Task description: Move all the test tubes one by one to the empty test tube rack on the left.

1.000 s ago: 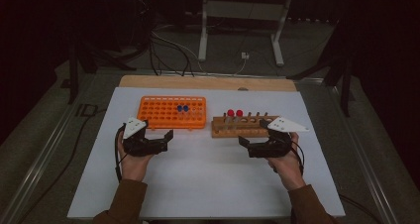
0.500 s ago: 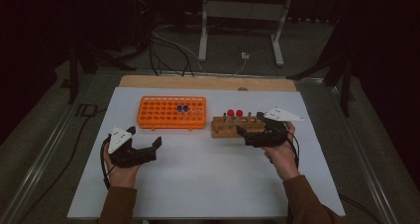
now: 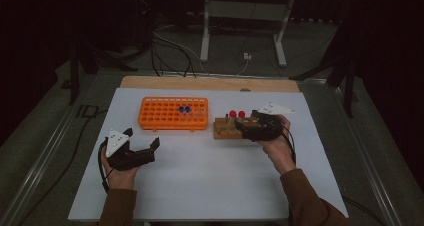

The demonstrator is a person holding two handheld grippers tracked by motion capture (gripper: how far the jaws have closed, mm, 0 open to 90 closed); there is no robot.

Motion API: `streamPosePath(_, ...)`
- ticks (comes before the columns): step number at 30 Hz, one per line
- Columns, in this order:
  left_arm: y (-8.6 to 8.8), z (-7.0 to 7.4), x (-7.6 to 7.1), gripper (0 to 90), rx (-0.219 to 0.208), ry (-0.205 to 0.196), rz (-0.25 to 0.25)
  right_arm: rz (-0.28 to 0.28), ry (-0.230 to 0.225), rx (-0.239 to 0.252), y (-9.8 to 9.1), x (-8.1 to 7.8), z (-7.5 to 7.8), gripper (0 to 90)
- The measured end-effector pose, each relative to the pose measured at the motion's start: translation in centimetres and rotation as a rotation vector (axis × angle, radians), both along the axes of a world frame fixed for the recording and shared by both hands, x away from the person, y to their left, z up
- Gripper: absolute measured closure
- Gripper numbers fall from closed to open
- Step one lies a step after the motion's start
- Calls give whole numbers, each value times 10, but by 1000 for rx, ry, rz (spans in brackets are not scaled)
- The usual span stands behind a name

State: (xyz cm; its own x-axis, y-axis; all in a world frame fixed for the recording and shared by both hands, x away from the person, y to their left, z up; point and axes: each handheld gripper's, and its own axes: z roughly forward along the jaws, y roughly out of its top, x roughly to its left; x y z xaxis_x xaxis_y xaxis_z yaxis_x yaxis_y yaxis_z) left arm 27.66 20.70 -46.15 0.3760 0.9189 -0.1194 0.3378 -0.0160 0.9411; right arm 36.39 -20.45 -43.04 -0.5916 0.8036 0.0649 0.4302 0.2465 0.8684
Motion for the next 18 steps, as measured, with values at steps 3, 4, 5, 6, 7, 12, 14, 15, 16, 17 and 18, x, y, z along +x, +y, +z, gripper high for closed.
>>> streamPosePath(3,0,0,0,6,-4,-4,1,-5,6,-13,2,4,-4,279)
streamPosePath(4,0,0,0,7,-5,-4,1,-6,6,-15,2,5,-5,313)
streamPosePath(5,0,0,0,7,-5,-5,1,-3,8,-17,3,7,-7,354)
streamPosePath(6,0,0,-1,7,-4,-4,2,-4,7,-22,3,8,-8,384)
streamPosePath(7,-1,0,-1,6,-3,-3,1,-8,8,-31,4,9,-9,420)
streamPosePath(12,-1,-1,-1,7,-3,-6,1,-8,-2,-50,7,14,-14,548)
streamPosePath(14,-1,-1,-1,6,0,-5,1,-13,0,-49,7,16,-16,593)
streamPosePath(15,-1,-1,-1,6,1,-6,0,-14,4,-49,7,18,-17,615)
streamPosePath(16,-2,-1,-1,6,3,-6,-2,-14,5,-52,7,19,-19,627)
streamPosePath(17,-2,-1,-1,6,3,-7,-2,-17,7,-57,8,20,-20,637)
streamPosePath(18,-2,-1,0,6,3,-6,-3,-17,9,-61,8,20,-21,655)
